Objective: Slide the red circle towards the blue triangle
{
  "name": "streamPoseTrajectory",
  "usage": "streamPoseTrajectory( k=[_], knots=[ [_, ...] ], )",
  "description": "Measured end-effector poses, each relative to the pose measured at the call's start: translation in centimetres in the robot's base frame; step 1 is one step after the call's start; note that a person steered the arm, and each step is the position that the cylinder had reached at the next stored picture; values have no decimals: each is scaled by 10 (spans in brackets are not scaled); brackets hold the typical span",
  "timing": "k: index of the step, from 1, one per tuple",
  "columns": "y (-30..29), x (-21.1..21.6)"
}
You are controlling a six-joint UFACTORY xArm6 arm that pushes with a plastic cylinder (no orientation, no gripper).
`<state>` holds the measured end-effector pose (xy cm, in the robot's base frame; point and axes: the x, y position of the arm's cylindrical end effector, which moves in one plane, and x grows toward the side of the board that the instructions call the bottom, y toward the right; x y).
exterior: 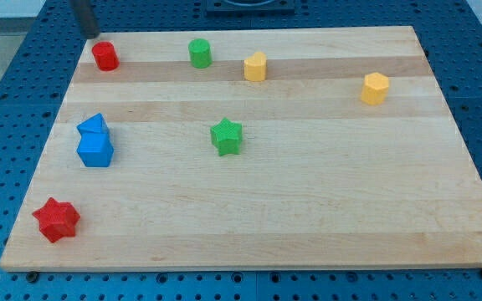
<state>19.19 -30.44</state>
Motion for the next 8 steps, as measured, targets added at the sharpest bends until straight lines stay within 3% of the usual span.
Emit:
streamPoseTrajectory(
  k=[2,4,8],
  knots=[
    [17,4],
    [52,61],
    [40,63]
  ],
)
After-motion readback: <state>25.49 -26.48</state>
